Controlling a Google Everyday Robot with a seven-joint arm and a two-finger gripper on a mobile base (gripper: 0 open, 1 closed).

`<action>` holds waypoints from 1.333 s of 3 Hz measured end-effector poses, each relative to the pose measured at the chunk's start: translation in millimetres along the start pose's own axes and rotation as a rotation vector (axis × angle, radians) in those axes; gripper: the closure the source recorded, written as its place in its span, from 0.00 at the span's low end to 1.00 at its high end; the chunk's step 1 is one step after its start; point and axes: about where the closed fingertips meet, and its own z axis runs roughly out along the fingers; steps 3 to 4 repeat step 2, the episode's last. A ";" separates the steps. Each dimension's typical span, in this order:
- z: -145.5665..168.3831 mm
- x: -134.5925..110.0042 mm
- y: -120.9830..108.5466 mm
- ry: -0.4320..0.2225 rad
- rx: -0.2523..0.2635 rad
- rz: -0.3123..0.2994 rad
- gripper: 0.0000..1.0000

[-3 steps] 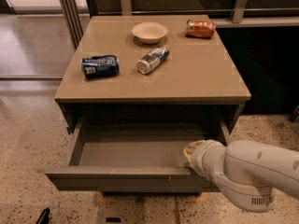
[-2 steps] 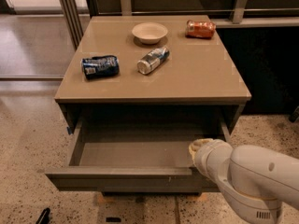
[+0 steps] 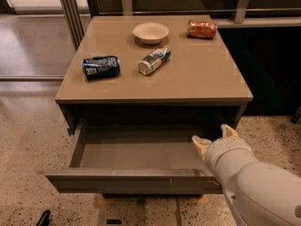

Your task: Open top drawer

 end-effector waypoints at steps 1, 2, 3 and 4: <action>0.0 0.1 0.0 0.000 0.000 0.000 0.00; 0.1 0.1 0.0 0.000 0.000 0.000 0.00; 0.1 0.1 0.0 0.000 0.000 0.000 0.00; 0.1 0.1 0.0 0.000 0.000 0.000 0.00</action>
Offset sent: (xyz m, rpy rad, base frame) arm 0.0000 0.0000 0.0000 0.0000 0.0001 -0.0001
